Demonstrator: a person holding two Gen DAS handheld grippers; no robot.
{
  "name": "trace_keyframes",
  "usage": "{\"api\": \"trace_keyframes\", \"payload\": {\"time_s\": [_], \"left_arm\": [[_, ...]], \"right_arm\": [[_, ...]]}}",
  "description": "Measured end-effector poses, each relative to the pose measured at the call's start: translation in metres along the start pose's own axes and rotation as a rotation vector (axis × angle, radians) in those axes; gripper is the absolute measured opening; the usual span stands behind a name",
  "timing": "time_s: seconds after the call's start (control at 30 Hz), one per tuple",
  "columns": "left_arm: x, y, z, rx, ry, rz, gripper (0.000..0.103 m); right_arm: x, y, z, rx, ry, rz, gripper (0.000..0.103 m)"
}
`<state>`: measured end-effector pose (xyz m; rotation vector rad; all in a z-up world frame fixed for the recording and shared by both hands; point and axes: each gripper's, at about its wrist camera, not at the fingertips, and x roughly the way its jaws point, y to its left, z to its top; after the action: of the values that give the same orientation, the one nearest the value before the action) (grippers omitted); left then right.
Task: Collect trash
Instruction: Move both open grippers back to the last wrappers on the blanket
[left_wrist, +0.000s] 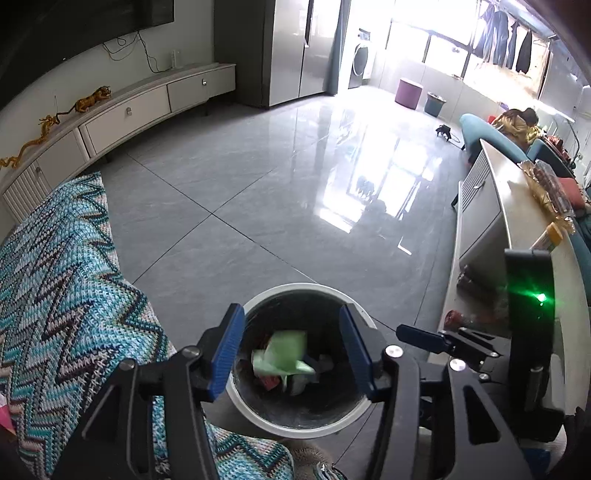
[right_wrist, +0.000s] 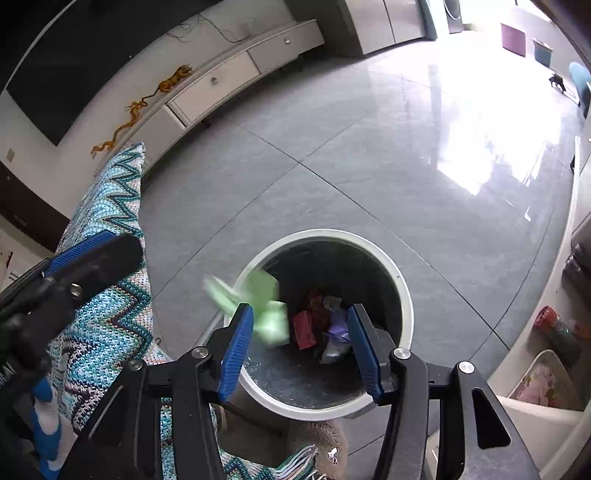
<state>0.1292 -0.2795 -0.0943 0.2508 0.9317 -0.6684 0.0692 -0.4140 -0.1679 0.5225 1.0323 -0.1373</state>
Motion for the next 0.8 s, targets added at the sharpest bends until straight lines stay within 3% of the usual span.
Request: {"api": "trace_keyframes", "payload": {"time_s": [0.3, 0.67, 0.8], "left_arm": [[-0.043, -0.004, -0.001, 0.01, -0.118, 0.12, 0.052], [-0.14, -0.002, -0.015, 0.032, -0.349, 0.296, 0.052], [-0.172, 0.005, -0.026, 0.025, -0.4, 0.315, 0.052]], "right_arm": [[-0.033, 0.008, -0.006, -0.006, -0.05, 0.021, 0.054], [-0.096, 0.043, -0.022, -0.054, -0.144, 0.055, 0.054], [-0.12, 0.059, -0.031, -0.075, -0.179, 0.062, 0.055]]}}
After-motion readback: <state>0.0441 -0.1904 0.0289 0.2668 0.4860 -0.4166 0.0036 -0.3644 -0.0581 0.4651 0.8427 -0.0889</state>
